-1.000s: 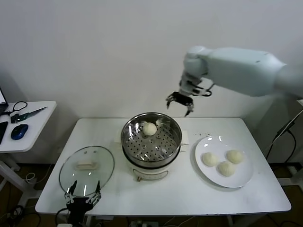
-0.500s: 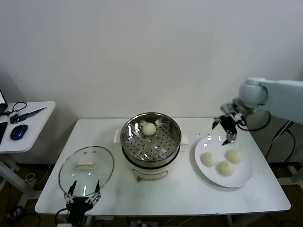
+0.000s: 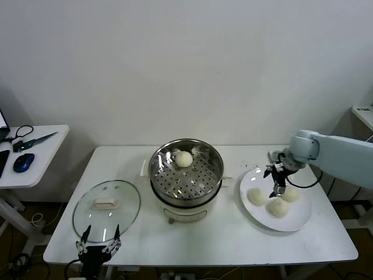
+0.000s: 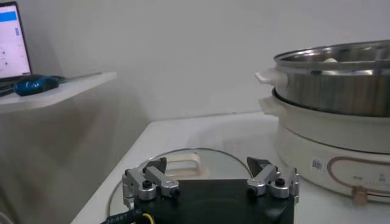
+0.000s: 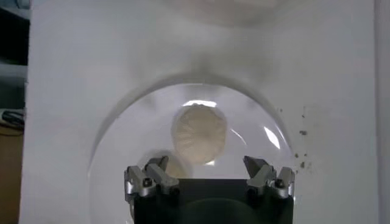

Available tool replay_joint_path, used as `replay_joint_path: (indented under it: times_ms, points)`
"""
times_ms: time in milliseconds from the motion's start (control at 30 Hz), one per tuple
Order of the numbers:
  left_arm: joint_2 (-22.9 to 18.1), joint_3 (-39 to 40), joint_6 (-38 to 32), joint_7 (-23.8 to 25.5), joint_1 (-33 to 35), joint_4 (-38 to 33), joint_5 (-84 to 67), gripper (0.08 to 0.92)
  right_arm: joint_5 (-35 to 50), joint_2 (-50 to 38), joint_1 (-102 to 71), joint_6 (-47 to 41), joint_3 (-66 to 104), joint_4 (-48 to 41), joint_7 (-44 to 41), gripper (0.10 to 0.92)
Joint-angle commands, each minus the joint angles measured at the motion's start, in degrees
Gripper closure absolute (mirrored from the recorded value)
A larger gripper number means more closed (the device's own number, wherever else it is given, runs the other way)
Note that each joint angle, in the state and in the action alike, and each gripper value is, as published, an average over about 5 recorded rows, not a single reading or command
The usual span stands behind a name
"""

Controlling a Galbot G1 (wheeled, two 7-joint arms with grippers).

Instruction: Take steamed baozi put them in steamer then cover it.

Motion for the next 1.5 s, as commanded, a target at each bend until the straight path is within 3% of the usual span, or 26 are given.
replay_joint_path:
  times_ms: [33,333,700,900,1133,1300,1500]
  points:
    - [-0.08,0.08,-0.05,-0.04,0.02,0.19,0.13,0.177,-2.77,1.85,-11.95,-2.67,9.28,-5.0,1.67,0.203]
    - [-0.07,0.02,-0.09,-0.06,0.26,0.16,0.25,0.177,-3.73,3.73,-13.67,-2.59,11.23,-7.08,2.32,0.206]
    - [-0.15,0.12,-0.02,-0.1,0.23,-0.21,0.32,0.177,-1.9,2.31,-7.59,-2.36,8.92,-3.63,1.05,0.312]
    - [-0.15,0.25,0.03,-0.09,0.29,-0.59,0.55,0.177,7.14,1.71,14.6,-0.63,-5.48,1.38,-2.63,0.313]
    - [-0.1,1.05,0.03,0.01,0.14,-0.89,0.9,0.177,17.78,7.74,36.47,0.52,-14.57,3.95,-8.21,0.313]
    - [0.18,1.29,0.05,0.08,-0.02,-0.95,0.91,0.177,25.42,13.41,39.42,-2.07,-9.02,8.54,-7.18,0.313]
    - [0.26,1.48,0.24,0.28,-0.11,-1.58,0.86,0.177,28.81,22.46,31.74,-6.33,-3.53,12.34,-1.18,0.313]
